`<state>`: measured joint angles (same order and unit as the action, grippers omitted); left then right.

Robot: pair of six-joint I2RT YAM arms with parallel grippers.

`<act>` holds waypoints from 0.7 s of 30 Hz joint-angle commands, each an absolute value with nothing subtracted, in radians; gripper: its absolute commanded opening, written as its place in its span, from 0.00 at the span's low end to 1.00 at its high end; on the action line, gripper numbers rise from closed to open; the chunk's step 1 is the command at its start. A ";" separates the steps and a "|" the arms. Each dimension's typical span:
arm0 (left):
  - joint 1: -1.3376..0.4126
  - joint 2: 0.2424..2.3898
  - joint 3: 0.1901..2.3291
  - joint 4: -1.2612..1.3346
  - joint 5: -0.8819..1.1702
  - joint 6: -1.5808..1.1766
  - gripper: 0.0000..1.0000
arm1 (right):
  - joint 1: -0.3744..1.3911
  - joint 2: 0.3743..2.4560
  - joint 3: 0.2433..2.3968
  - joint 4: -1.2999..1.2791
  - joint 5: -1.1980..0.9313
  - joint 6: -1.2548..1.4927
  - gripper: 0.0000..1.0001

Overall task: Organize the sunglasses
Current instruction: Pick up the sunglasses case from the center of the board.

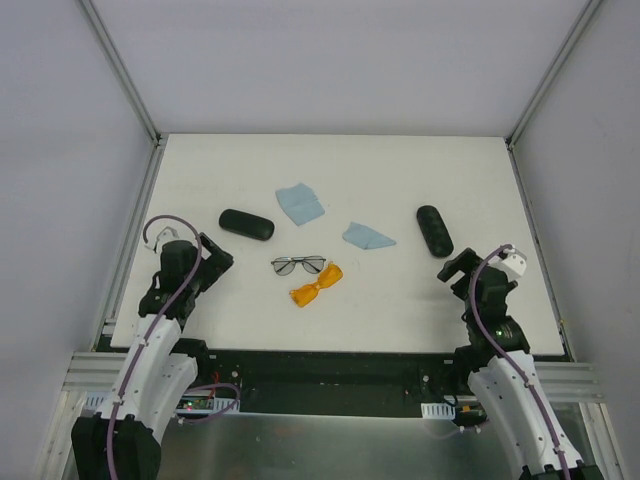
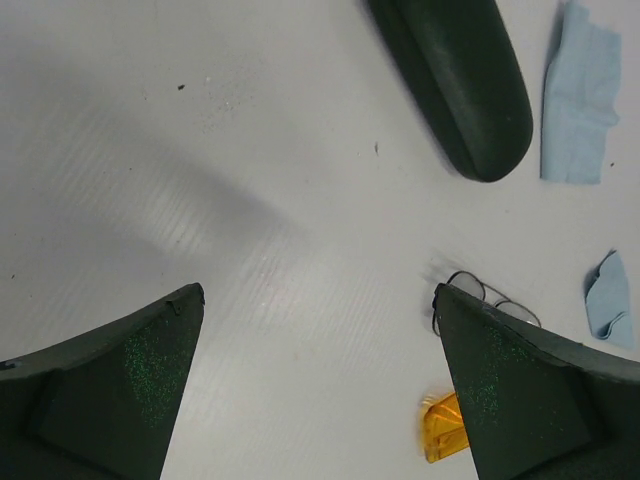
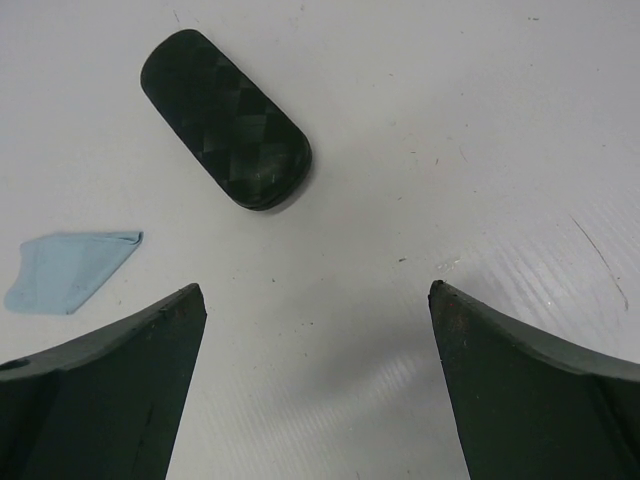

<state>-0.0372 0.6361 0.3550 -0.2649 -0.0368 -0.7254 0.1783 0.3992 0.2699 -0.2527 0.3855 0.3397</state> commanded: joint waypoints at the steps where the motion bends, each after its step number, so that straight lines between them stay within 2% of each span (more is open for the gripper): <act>1: -0.026 0.730 0.488 -0.311 -0.113 -0.837 0.99 | 0.175 0.445 0.331 -0.287 0.417 0.344 0.96; 11: -0.028 1.020 0.738 -0.370 -0.282 -0.956 0.99 | 0.176 0.413 0.328 -0.313 0.452 0.351 0.96; 21: -0.029 1.340 0.922 -0.380 -0.235 -1.120 0.96 | 0.175 0.400 0.324 -0.296 0.430 0.337 0.96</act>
